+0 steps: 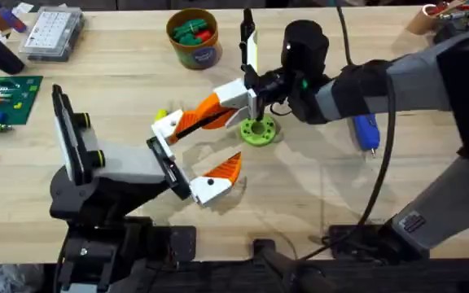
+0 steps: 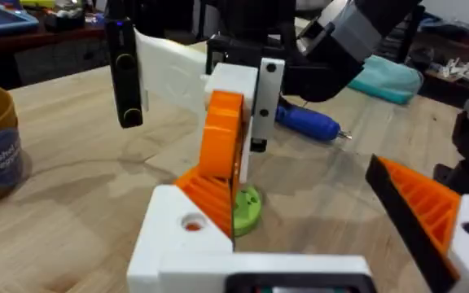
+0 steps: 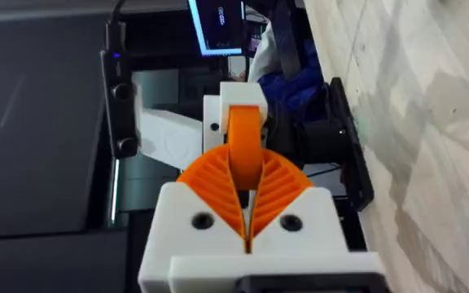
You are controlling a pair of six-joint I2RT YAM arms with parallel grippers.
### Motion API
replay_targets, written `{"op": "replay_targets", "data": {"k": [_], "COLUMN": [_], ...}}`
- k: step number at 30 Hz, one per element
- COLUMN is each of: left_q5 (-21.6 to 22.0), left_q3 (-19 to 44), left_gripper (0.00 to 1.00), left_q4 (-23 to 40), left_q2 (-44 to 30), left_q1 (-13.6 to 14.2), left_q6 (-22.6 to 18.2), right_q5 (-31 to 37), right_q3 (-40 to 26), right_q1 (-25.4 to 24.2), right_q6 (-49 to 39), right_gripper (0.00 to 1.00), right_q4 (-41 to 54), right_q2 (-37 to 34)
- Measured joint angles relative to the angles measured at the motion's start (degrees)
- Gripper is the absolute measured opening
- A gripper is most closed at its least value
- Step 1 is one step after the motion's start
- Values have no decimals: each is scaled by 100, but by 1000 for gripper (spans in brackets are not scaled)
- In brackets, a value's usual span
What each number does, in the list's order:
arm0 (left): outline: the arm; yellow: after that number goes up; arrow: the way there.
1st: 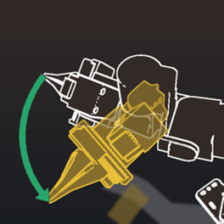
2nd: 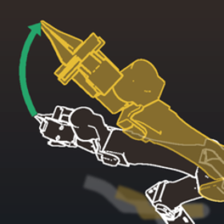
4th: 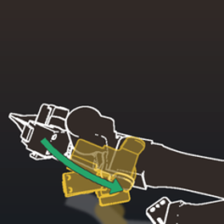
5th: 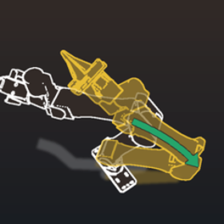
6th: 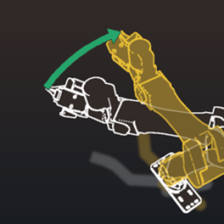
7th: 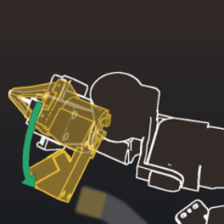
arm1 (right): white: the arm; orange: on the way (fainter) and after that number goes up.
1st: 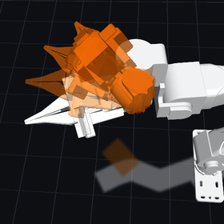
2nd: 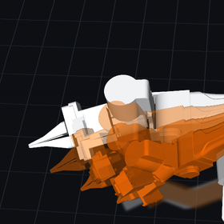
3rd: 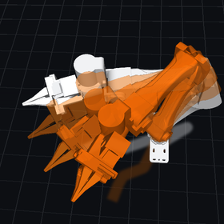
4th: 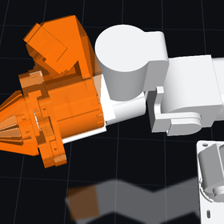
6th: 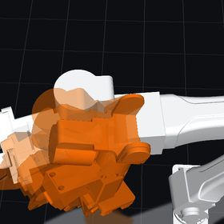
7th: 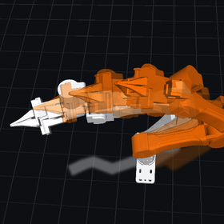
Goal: Pick up the gripper from the table and insert it into the empty holder that is missing its gripper. Then pick up a screw, insert it into the mounting hole, and use the screwdriver to tighten it. Finally, clean up the table by picking up the vegetable and placing it into the bucket.
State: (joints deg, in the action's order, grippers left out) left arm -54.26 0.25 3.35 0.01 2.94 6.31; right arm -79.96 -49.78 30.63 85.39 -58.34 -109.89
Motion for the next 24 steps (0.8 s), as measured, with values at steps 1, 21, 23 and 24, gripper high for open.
{"op": "replay_targets", "data": {"k": [1,21,23,24], "left_q5": [2,-172,-175,-177], "left_q3": [0,0,0,0], "left_gripper": [992,992,992,992], "left_q4": [-2,-76,-76,-76], "left_q2": [0,0,0,-2], "left_q1": [0,13,13,13], "left_q6": [0,-24,-24,-24], "right_q5": [0,50,65,66], "right_q3": [-2,-13,-13,-13], "right_q1": [0,48,48,48], "right_q6": [26,164,163,163], "right_gripper": [6,989,995,995], "right_q4": [4,37,41,41], "right_q2": [-2,-15,-13,-13]}}
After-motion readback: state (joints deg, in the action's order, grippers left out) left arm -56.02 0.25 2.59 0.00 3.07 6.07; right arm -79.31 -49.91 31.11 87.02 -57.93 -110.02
